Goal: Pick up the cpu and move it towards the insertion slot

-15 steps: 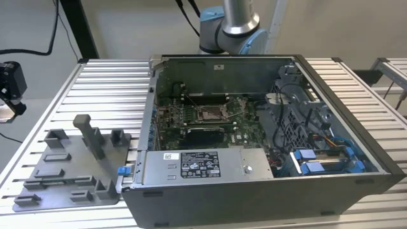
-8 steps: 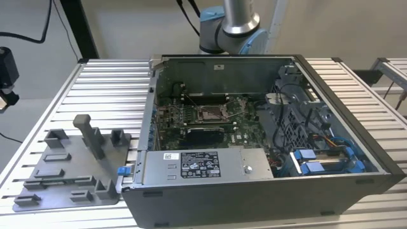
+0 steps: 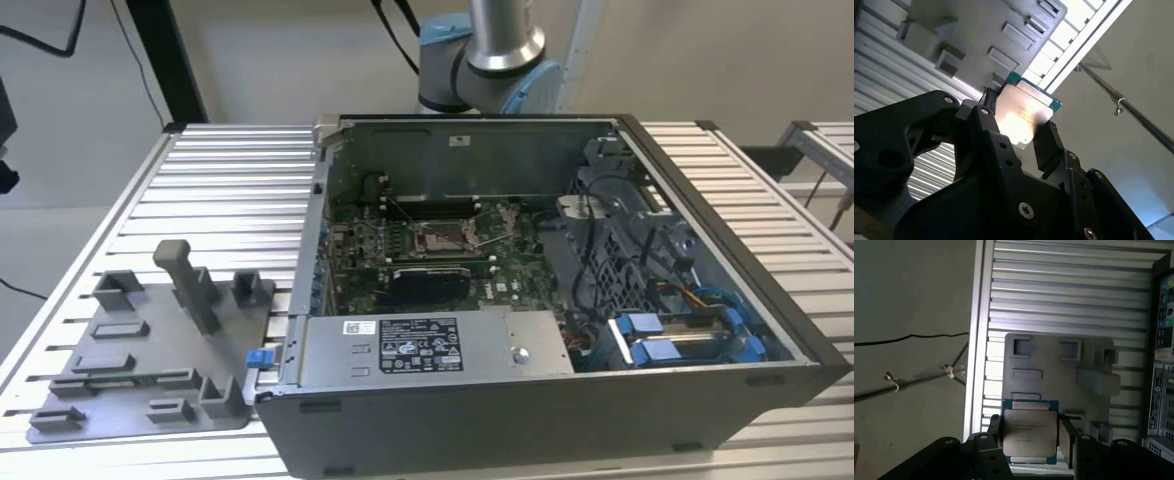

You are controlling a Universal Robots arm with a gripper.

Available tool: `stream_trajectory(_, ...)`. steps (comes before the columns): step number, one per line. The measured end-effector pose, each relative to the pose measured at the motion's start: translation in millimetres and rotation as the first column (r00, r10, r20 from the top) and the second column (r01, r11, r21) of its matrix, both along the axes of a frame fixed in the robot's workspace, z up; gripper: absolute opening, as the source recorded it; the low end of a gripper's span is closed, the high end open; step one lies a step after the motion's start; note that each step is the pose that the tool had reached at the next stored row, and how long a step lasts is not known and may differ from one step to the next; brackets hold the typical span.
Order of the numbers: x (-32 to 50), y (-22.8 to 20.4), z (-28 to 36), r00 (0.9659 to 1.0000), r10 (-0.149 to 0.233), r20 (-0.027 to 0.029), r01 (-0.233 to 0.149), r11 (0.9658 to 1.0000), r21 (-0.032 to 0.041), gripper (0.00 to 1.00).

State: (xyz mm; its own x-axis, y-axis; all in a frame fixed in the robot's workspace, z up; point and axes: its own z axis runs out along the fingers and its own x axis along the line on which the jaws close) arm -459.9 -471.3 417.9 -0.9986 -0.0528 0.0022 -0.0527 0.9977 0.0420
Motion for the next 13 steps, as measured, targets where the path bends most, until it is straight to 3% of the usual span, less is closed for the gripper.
stream_trajectory(8,0.0,0.0,16.5,1.0,0.0,0.0002,0.0,1.0,0.0003,0.0)
stream_trajectory(13,0.0,0.0,17.5,1.0,0.0,0.0002,0.0,1.0,0.0003,0.0)
